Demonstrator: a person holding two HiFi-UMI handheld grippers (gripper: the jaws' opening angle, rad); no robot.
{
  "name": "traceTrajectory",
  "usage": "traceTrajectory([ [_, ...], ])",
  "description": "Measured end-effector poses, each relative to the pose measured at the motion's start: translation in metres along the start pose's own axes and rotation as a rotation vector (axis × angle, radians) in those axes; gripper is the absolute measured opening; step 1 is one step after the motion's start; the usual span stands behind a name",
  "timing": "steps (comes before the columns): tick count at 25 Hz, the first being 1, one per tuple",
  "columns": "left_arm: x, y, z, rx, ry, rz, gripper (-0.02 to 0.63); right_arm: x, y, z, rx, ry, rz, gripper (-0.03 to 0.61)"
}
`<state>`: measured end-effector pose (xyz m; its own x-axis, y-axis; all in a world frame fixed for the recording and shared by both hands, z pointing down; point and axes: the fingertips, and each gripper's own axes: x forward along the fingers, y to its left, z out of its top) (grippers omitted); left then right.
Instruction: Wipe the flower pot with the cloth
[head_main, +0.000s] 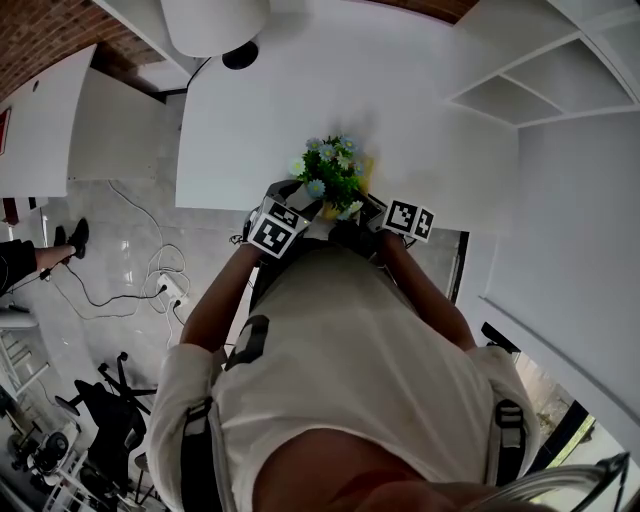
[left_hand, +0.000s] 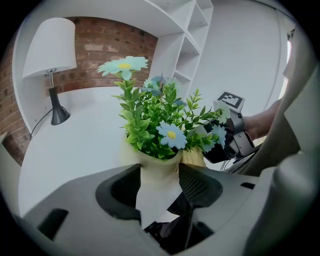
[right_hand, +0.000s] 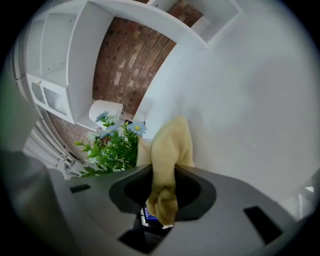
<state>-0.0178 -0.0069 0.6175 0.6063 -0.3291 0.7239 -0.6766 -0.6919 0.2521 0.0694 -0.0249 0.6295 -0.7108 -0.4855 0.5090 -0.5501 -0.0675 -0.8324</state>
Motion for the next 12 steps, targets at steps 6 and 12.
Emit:
traceTrajectory([
  [6, -0.004, 0.015, -0.005, 0.041, -0.010, 0.032, 0.297, 0.001, -0.013, -0.002, -0.001, -0.037, -0.035, 0.112],
  [12, -0.016, 0.021, 0.038, 0.238, -0.090, -0.108, 0.348, -0.016, 0.024, 0.017, 0.024, -0.105, 0.084, 0.110],
])
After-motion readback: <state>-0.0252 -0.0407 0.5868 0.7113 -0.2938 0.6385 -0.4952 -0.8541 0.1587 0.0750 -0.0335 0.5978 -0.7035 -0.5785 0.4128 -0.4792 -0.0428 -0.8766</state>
